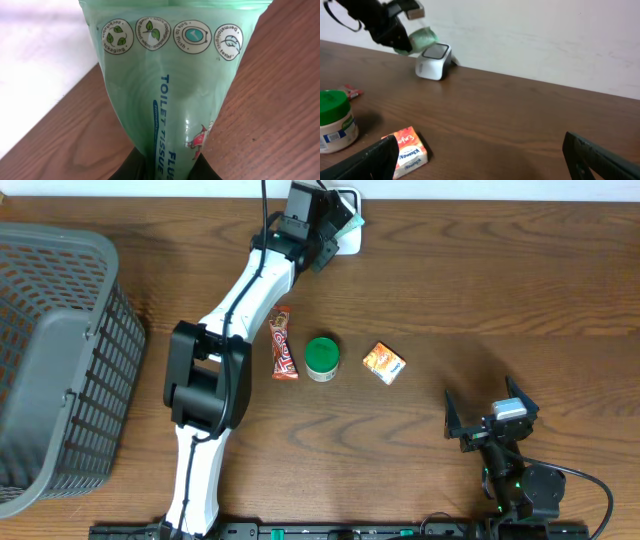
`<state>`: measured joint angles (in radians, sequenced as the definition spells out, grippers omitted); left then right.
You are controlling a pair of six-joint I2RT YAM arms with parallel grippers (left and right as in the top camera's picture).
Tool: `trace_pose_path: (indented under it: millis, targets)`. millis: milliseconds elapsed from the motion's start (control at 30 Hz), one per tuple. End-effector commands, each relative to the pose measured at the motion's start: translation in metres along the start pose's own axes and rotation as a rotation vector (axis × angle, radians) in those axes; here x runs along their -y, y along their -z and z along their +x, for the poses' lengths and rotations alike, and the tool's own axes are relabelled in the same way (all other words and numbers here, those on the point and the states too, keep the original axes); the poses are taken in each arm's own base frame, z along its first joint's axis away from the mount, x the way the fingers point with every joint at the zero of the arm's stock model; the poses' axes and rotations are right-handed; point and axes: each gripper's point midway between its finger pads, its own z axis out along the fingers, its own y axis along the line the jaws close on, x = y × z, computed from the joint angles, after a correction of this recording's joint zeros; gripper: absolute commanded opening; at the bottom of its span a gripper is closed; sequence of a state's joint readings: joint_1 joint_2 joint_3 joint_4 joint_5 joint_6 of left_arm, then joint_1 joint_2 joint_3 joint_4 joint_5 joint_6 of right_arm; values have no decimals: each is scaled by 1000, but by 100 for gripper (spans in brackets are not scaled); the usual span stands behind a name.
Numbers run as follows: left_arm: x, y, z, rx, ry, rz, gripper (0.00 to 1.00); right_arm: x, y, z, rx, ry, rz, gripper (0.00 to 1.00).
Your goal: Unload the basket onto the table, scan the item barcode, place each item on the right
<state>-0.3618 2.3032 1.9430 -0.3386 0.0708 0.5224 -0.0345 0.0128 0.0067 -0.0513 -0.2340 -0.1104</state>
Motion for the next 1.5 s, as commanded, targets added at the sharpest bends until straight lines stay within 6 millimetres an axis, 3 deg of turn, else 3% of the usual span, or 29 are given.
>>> trace_pose_path:
  millis: [0,467,900,1100,1333,1367,1467]
  targets:
    - [-4,-12,-4,22,13,-16,8,-2,0,1,-2,2,-10,99]
    - [-3,-48,-12,74,47,-11,7,-2,0,1,-2,2,-10,99]
    - [-2,-47,-13,61,97,2,7,-2,0,1,-2,2,-10,99]
    - [18,-6,-29,-29,158,85,7,-2,0,1,-2,2,-10,99]
    - [60,83,-95,86,259,263,7,-2,0,1,-2,2,-10,99]
    - [76,105,-113,133,256,320,7,-2,0,1,-2,2,-10,99]
    - [106,125,-130,165,273,434,7,-2,0,1,-2,2,-10,99]
